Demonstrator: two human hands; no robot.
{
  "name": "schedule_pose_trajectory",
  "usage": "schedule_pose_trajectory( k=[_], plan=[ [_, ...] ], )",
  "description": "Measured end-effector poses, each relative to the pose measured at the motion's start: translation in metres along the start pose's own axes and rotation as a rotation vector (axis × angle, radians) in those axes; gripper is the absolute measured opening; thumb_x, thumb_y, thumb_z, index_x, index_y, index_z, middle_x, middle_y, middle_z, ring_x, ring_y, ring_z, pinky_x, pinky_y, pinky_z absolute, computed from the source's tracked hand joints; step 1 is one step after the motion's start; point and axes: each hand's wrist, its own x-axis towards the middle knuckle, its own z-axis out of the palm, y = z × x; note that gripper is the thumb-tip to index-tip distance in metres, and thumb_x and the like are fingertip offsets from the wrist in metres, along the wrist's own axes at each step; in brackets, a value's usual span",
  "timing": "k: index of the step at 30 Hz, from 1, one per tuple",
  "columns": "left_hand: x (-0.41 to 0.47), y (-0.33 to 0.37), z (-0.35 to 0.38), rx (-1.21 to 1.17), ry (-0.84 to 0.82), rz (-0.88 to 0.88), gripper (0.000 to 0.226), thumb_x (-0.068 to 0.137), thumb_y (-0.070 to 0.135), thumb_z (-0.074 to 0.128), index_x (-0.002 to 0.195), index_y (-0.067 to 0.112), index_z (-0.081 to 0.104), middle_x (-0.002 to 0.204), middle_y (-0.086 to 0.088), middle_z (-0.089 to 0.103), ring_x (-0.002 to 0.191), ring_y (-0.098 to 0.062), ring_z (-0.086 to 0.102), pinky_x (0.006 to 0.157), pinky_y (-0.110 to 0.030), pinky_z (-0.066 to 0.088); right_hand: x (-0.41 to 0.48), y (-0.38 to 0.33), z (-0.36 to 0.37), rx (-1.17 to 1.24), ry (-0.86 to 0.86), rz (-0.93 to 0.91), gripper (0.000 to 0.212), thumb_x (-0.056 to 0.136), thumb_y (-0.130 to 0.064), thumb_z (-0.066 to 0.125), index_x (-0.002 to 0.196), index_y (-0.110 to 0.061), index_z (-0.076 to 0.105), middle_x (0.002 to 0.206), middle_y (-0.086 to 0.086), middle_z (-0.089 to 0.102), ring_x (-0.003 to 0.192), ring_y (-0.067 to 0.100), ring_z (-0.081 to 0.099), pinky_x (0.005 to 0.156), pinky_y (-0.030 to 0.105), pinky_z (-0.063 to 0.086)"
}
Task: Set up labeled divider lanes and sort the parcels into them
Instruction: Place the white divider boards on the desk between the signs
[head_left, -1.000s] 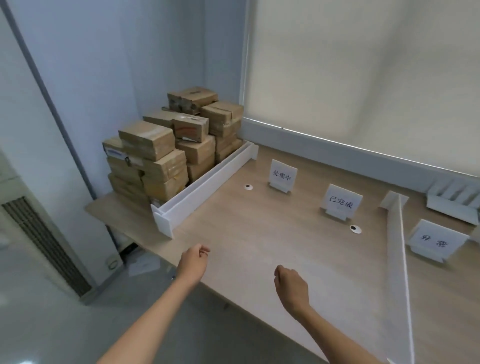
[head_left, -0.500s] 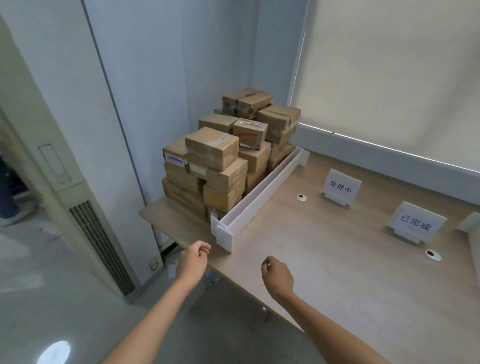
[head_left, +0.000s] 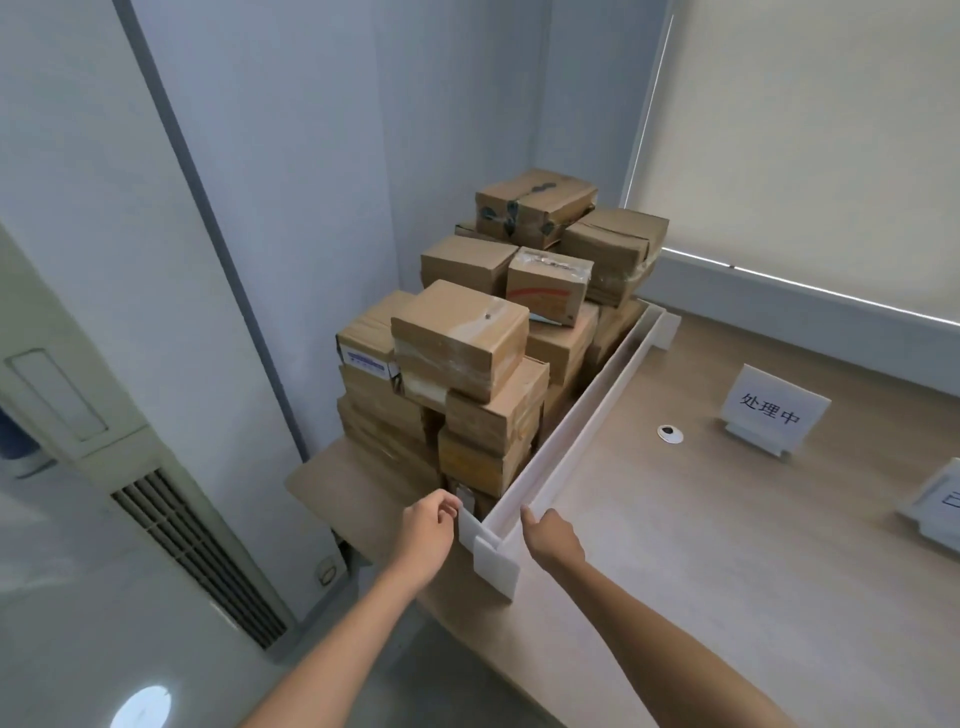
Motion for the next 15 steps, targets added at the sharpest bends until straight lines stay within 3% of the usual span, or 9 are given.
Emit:
schedule_pose_trajectory(
  k=[4,8,12,15],
  plan=[
    [0.035,-0.003,0.006,-0.005,-0.052,0.007,0.024,0.096,0.01,0.043,0.102,0.02,0.063,0.105,0.003,0.064,0.099,-0.012,0.058,0.076,-0.016,0.043,0.032,-0.011,0.02,-0.051,-0.067,0.072,0.051,0.091,-0.061,0.035,0.112,-0.017,0.05,0.112,0.005,0.062,0.088,0.02,0.064,0.082,0.03,0.057],
    [0.054,-0.009,0.011,0.015,-0.117,0.018,0.023,0.096,0.011,0.044,0.102,0.021,0.064,0.104,0.004,0.064,0.094,-0.008,0.056,0.075,-0.014,0.042,0.037,-0.012,0.028,-0.055,-0.092,0.172,0.026,0.095,-0.043,0.044,0.094,-0.017,0.051,0.096,0.003,0.061,0.075,0.017,0.065,0.075,0.028,0.059],
    [0.069,-0.013,0.01,0.027,-0.177,0.054,0.026,0.095,0.008,0.043,0.097,0.023,0.063,0.101,0.003,0.065,0.095,-0.011,0.06,0.077,-0.019,0.046,0.031,-0.012,0.019,-0.058,0.086,0.198,0.022,0.098,-0.035,0.041,0.094,-0.016,0.051,0.092,0.002,0.057,0.077,0.014,0.059,0.07,0.023,0.051],
    [0.071,-0.008,0.008,0.065,-0.236,0.123,0.025,0.096,0.011,0.042,0.101,0.023,0.063,0.101,0.005,0.064,0.092,-0.009,0.059,0.075,-0.021,0.048,0.018,-0.011,0.004,-0.083,0.224,0.206,0.026,0.098,-0.033,0.039,0.101,-0.013,0.055,0.094,0.003,0.059,0.077,0.018,0.056,0.068,0.027,0.048]
  ],
)
